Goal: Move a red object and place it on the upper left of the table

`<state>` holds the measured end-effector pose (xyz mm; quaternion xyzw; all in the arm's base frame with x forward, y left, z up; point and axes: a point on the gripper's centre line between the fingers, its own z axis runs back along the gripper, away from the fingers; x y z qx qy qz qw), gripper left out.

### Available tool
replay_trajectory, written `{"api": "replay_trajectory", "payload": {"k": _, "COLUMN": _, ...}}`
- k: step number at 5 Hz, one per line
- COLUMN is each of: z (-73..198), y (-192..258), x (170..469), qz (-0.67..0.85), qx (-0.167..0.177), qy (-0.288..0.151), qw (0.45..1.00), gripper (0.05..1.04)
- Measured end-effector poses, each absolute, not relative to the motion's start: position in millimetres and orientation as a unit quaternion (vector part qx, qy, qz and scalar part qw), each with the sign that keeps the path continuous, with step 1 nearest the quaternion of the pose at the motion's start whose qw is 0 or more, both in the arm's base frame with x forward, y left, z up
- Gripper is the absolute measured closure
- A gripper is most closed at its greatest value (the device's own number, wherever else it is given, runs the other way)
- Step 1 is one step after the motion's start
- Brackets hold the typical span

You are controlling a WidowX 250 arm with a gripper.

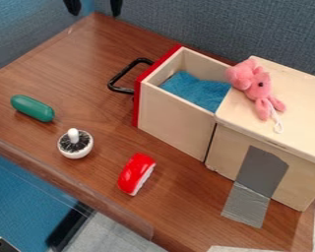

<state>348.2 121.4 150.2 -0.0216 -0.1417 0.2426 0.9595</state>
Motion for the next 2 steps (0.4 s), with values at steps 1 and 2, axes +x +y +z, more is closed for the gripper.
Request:
{"api": "replay_trajectory", "payload": {"k": 1, "z": 138.2, "y": 120.5, "x": 346.0, "qz": 0.245, "qx": -0.024, "qy": -0.125, "qw": 0.961, "gripper": 0.082}}
{"api": "replay_trajectory", "payload": {"k": 2, "z": 124.7, "y": 90.4, "x": 317.9, "qz": 0.209, "qx": -0.033, "qy": -0.106, "qw": 0.972, "gripper": 0.083}}
